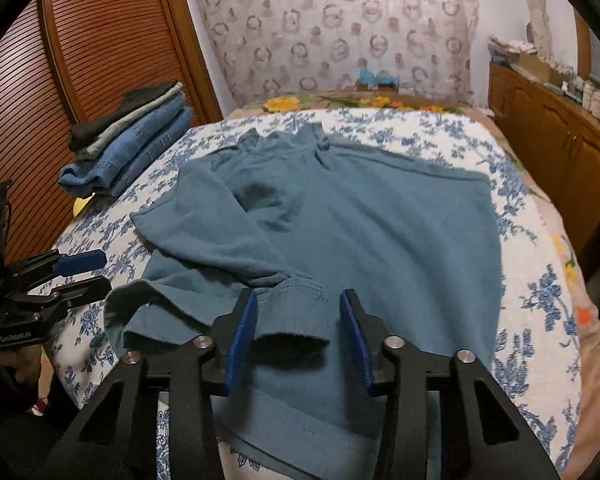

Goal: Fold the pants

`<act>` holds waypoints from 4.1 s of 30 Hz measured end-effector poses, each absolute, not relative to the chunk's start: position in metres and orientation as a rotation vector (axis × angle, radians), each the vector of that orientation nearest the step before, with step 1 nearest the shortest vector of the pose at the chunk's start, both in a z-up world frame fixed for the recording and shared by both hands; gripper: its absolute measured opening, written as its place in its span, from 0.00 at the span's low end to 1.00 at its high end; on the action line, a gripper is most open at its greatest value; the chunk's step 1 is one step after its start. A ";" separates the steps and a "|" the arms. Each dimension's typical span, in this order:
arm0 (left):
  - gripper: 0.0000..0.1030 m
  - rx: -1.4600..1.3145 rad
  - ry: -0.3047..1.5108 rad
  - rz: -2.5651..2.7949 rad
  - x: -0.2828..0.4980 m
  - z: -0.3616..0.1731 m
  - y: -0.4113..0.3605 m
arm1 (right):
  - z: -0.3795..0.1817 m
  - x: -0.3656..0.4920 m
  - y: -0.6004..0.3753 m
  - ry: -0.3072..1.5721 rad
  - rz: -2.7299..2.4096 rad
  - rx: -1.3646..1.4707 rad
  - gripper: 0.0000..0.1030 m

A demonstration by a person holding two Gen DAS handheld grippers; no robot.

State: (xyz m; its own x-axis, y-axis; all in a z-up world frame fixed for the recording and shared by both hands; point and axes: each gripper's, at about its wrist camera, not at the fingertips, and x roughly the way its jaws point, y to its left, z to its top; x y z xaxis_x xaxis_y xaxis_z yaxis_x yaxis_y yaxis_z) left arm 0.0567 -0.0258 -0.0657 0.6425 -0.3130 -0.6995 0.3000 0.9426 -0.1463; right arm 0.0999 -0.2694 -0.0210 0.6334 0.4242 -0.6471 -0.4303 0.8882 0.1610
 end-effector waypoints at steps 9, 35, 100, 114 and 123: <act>0.52 0.007 0.788 -0.394 0.048 -0.060 -0.041 | 0.005 0.082 -0.279 0.659 0.543 -0.017 0.06; 0.66 0.135 0.738 -0.466 0.039 -0.043 -0.075 | 0.023 0.017 -0.302 0.541 0.414 -0.007 0.06; 0.67 0.017 0.737 -0.343 0.067 -0.043 -0.041 | 0.015 0.056 -0.284 0.663 0.452 -0.068 0.45; 0.67 -0.026 0.713 -0.284 0.069 -0.040 -0.015 | 0.008 0.098 -0.226 0.710 0.585 -0.146 0.45; 0.67 -0.042 0.714 -0.264 0.069 -0.041 -0.003 | -0.009 0.125 -0.190 0.766 0.602 -0.254 0.45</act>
State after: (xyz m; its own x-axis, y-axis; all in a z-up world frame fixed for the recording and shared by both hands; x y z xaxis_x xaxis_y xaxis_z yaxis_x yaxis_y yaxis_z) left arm 0.0693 -0.0033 -0.0413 0.7236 -0.2538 -0.6419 0.2253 0.9659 -0.1279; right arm 0.1248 -0.1900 -0.0086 0.5641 0.4158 -0.7134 -0.5942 0.8043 -0.0011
